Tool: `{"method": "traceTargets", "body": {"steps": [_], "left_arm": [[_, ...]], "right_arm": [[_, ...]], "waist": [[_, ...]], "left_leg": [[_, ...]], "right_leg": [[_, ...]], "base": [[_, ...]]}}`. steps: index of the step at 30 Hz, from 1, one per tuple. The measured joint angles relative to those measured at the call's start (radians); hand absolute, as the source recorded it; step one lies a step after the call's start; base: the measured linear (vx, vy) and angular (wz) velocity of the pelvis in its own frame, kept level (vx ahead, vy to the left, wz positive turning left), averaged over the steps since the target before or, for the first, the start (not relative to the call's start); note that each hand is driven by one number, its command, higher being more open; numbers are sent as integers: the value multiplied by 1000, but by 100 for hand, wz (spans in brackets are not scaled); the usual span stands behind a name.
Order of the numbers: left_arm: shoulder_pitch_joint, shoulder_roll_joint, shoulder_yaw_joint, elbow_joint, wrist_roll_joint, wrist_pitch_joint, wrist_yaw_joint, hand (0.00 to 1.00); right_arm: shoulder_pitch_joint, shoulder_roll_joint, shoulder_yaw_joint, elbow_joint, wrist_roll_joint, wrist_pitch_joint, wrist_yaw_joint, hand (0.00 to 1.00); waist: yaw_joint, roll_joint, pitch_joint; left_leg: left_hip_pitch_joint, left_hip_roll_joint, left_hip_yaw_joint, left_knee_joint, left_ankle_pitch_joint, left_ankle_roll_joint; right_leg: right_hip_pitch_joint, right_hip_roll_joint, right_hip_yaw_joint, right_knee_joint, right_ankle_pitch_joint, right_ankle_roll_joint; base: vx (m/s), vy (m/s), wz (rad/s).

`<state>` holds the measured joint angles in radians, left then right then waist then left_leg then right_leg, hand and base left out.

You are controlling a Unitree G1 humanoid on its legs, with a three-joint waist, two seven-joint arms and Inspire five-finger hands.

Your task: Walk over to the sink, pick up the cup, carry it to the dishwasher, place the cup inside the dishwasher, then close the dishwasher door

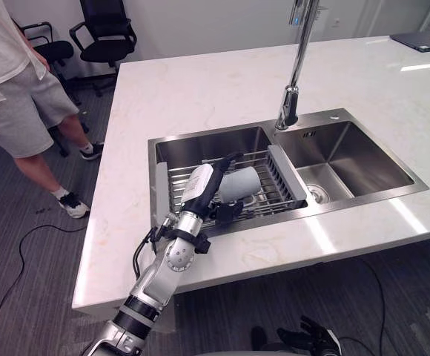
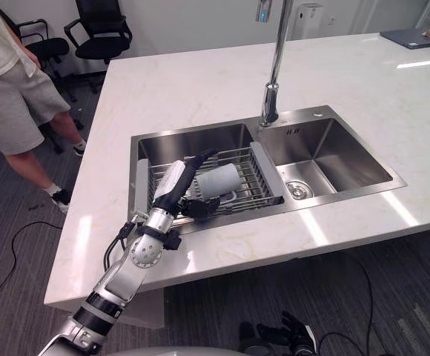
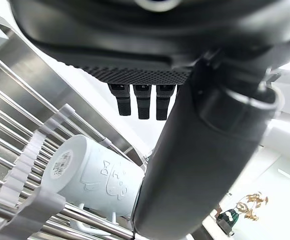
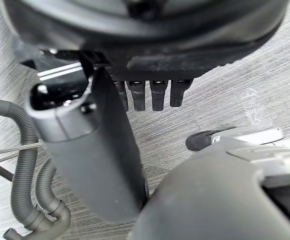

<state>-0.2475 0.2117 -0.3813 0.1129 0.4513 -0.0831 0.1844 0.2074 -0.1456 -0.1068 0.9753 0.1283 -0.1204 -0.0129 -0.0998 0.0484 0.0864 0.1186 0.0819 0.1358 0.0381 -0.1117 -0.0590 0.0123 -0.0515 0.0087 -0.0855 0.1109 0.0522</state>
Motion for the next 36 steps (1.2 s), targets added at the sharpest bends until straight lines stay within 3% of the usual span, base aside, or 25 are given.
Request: {"method": "traceTargets", "body": {"steps": [16, 25, 36], "left_arm": [[-54, 2, 101, 51, 60, 62, 32, 90], [-58, 0, 140, 59, 60, 100, 61, 90], [-66, -7, 140, 97, 82, 103, 60, 90]], "right_arm": [[0, 10, -45, -2, 8, 0, -1, 90], [3, 20, -66, -3, 19, 0, -7, 90], [9, 20, -64, -21, 44, -2, -8, 90]], "waist": [[-37, 13, 21], [-41, 17, 24], [-42, 21, 47]], "left_leg": [[31, 19, 112, -5, -20, -15], [34, 17, 124, -5, -21, -16], [31, 21, 125, -2, -23, -18]], "right_leg": [[-30, 35, 107, 0, 16, -4], [-33, 35, 123, 0, 21, -2], [-37, 38, 123, 0, 22, -3]], "base": [[-15, -4, -20], [-22, -5, -5], [0, 0, 0]]}}
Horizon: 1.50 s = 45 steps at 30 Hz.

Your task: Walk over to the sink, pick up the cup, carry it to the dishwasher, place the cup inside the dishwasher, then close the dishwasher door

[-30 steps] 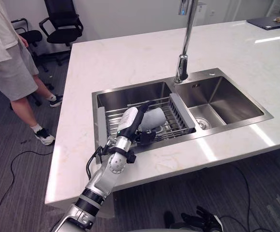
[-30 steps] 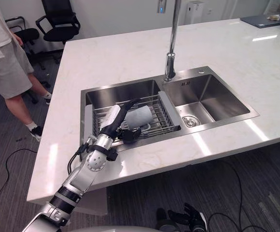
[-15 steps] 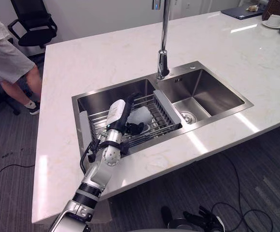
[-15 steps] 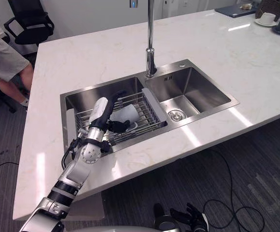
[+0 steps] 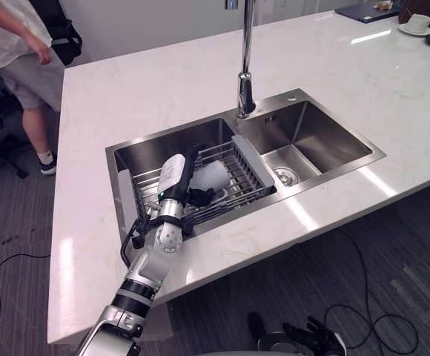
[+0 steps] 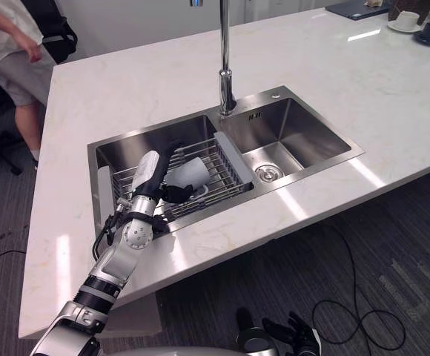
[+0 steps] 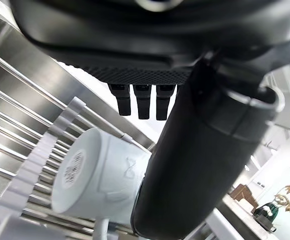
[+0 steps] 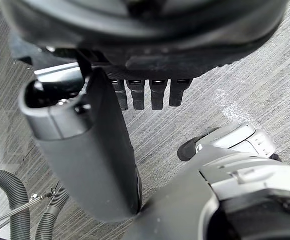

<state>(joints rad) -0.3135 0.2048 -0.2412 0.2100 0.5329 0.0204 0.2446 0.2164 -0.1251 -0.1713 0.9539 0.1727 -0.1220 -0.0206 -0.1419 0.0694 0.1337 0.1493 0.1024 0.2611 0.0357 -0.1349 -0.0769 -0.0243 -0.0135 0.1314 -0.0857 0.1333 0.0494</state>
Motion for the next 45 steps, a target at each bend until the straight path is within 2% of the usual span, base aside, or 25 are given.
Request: {"method": "traceTargets", "body": {"steps": [12, 17, 26, 30, 31, 38, 42, 45], "left_arm": [[-9, -14, 0, 68, 21, 0, -11, 90], [-100, 0, -3, 162, 46, 13, -53, 90], [-172, 48, -19, 251, 88, 16, -117, 90], [-274, 95, -54, 318, 111, 2, -147, 90], [-291, 102, -54, 326, 117, 0, -152, 30], [-393, 154, -101, 372, 157, -7, -204, 30], [-412, 185, -122, 391, 156, -8, -217, 30], [-414, 187, -123, 391, 153, -8, -226, 30]], "right_arm": [[1, -1, 2, -1, 0, 0, -1, 90], [1, -1, 2, -5, 0, -1, 0, 90], [1, -1, 1, -6, 0, -3, 13, 90], [-12, -7, 1, -10, 0, -4, 20, 90], [-13, -7, 1, -15, 0, -4, 21, 90], [-27, -24, 2, -12, 0, -5, 30, 90], [-42, -24, 4, 0, 0, -5, 36, 90], [-44, -25, 4, 3, 0, -4, 36, 90]], "waist": [[5, 0, 0], [-2, 0, 0], [-18, -1, 6], [-25, 0, 28], [-28, 3, 32], [-44, 22, 49], [-66, 23, 50], [-69, 26, 52]], "left_leg": [[-9, -2, -13, 5, 1, 2], [-17, -4, -14, 5, 2, 3], [-19, -5, -10, 5, 2, 3], [-25, -7, -4, 8, 1, 2], [-32, -8, -4, 9, 1, 3], [-39, -6, -4, 5, 2, 3], [-39, -8, -5, 5, 1, 3], [-37, -8, -6, 6, 1, 3]], "right_leg": [[-1, -4, -13, 0, 0, 0], [-10, -6, -13, 0, 0, 1], [-15, -4, -6, 0, 1, 1], [-23, -6, 1, -1, 4, 1], [-30, -6, 3, -1, 5, 0], [-42, -3, 6, 0, 6, 1], [-42, -3, 6, 0, 6, 1], [-40, -4, 7, 0, 7, 1]], "base": [[-4, 0, 2], [0, 0, 0], [-2, -1, -1], [-21, -3, -5], [-31, -12, -4], [0, 0, 0], [0, 0, 0], [0, 0, 0]]}}
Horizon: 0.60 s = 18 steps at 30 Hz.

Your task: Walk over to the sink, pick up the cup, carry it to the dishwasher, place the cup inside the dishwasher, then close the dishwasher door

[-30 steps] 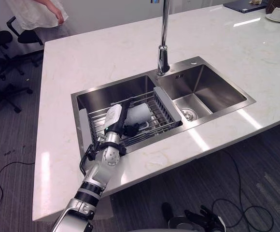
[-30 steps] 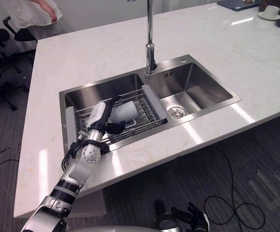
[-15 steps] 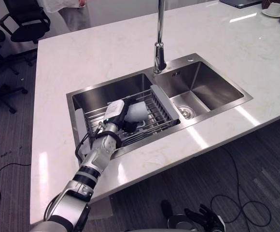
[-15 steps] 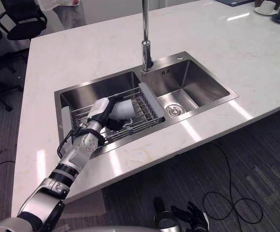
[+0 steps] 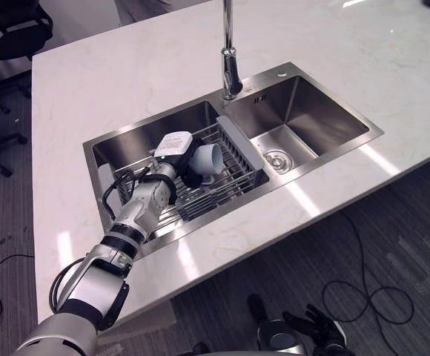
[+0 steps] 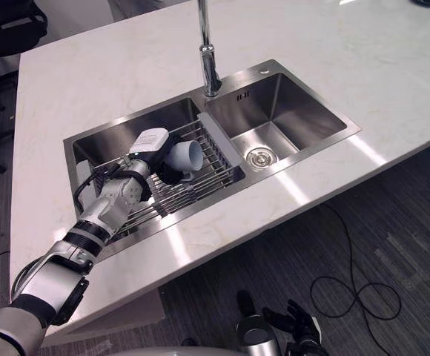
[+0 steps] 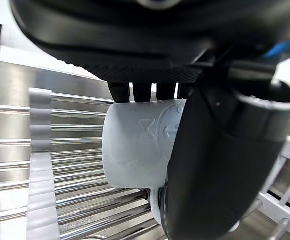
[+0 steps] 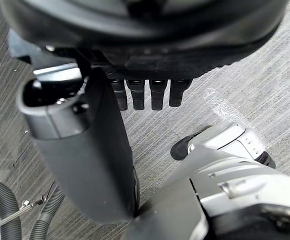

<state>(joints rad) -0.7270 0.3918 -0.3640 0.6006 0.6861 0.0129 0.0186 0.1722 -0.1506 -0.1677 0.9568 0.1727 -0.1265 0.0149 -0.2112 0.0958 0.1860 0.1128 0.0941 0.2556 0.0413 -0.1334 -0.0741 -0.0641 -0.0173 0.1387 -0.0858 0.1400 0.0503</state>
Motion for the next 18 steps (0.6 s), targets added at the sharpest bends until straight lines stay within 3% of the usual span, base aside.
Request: {"method": "traceTargets", "body": {"steps": [8, 12, 18], "left_arm": [[13, 0, -9, -38, -95, -7, 1, 30], [102, 3, -9, -216, -164, -24, 23, 30], [232, -17, 14, -441, -252, -53, 55, 30]], "right_arm": [[-1, -8, 8, 1, 0, 0, 0, 90], [-1, -10, 8, 3, 0, 1, -1, 90], [1, -26, 20, 7, 0, 4, -4, 90]], "waist": [[2, 5, 6], [6, 5, 7], [40, 3, 6]], "left_leg": [[5, -2, -26, 3, 2, 3], [6, -5, -54, 7, 4, 6], [6, -7, -79, 18, 6, 9]], "right_leg": [[18, -5, -22, 0, 0, 0], [34, -12, -46, 0, -2, 0], [52, -20, -68, 0, -2, 0]], "base": [[-11, -2, 8], [-33, 1, 18], [-47, 6, 12]]}}
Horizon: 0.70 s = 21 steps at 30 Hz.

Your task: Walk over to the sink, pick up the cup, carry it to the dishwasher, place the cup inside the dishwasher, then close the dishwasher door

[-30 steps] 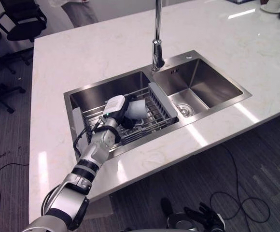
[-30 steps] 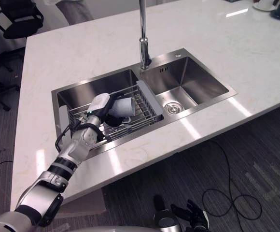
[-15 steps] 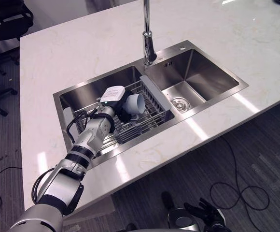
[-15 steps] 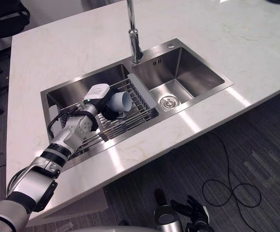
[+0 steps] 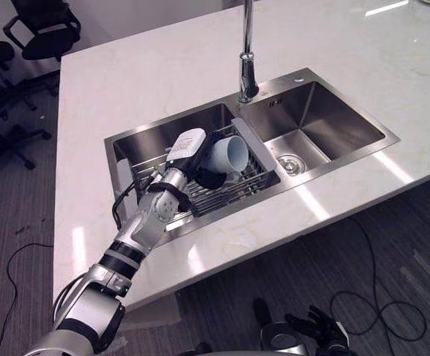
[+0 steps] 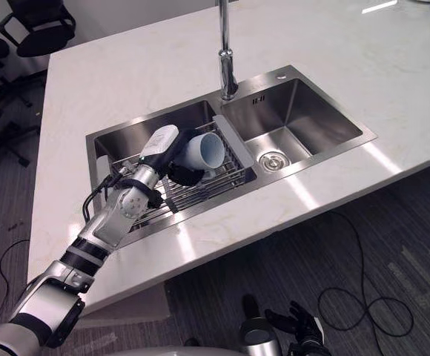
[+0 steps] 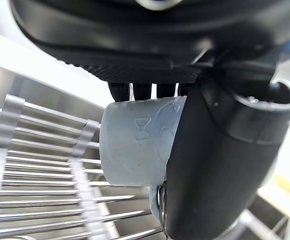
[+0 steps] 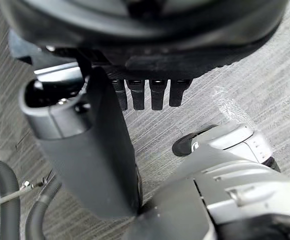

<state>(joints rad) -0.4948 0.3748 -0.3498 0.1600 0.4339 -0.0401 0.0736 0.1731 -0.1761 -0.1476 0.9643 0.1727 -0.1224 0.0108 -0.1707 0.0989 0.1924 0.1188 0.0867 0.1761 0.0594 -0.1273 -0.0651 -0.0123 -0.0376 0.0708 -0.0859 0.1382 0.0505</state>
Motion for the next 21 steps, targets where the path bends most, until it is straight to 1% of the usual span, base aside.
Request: {"method": "traceTargets", "body": {"steps": [2, 4, 6, 11, 13, 17, 19, 21], "left_arm": [[67, -10, 21, -89, -44, -15, 13, 30], [121, -21, 44, -149, -78, -27, 15, 30], [167, -64, 79, -210, -111, -29, 17, 30], [310, -118, 158, -356, -214, -46, 45, 30], [404, -141, 190, -414, -290, -63, 58, 30], [531, -168, 214, -467, -319, -72, 60, 30], [574, -184, 220, -472, -322, -72, 59, 30], [607, -200, 227, -476, -337, -72, 60, 30]], "right_arm": [[1, -2, 2, 0, 0, 0, -5, 90], [4, -3, 6, -1, 0, 0, -9, 90], [12, -2, 5, -3, 0, 1, -10, 90], [42, 17, 5, -23, -1, 1, -10, 90], [53, 27, 6, -23, -1, 1, -10, 90], [77, 50, 6, -34, -1, 1, -10, 90], [87, 51, 7, -34, -2, 1, -10, 90], [91, 51, 7, -35, -2, 1, -10, 90]], "waist": [[16, -1, -1], [23, -2, -2], [43, -7, -4], [70, -29, -27], [86, -43, -45], [119, -63, -65], [130, -65, -83], [132, -66, -94]], "left_leg": [[-1, 0, -4, 1, 1, 1], [-3, 0, -10, 3, 1, 1], [-8, -1, -14, 6, 2, 2], [-14, -1, -15, 13, 1, 3], [-12, -1, -7, 15, -1, 5], [-6, -1, 5, 29, -11, 7], [-7, -1, 11, 35, -20, 10], [-7, -2, 15, 39, -25, 11]], "right_leg": [[1, 0, -3, 0, 0, 0], [3, -1, -7, 0, 0, 0], [3, -3, -10, 0, 0, 0], [0, -2, -6, 1, 0, 0], [0, -2, 3, 1, 0, 1], [9, -3, 14, 1, 1, 2], [9, -3, 21, 1, 1, 3], [9, -4, 25, 1, 1, 5]], "base": [[-38, 0, 4], [-27, 3, 7], [-26, 12, 7], [-8, 5, 0], [-22, 18, -9], [-44, 19, -8], [-33, 23, -9], [-24, 25, -8]]}}
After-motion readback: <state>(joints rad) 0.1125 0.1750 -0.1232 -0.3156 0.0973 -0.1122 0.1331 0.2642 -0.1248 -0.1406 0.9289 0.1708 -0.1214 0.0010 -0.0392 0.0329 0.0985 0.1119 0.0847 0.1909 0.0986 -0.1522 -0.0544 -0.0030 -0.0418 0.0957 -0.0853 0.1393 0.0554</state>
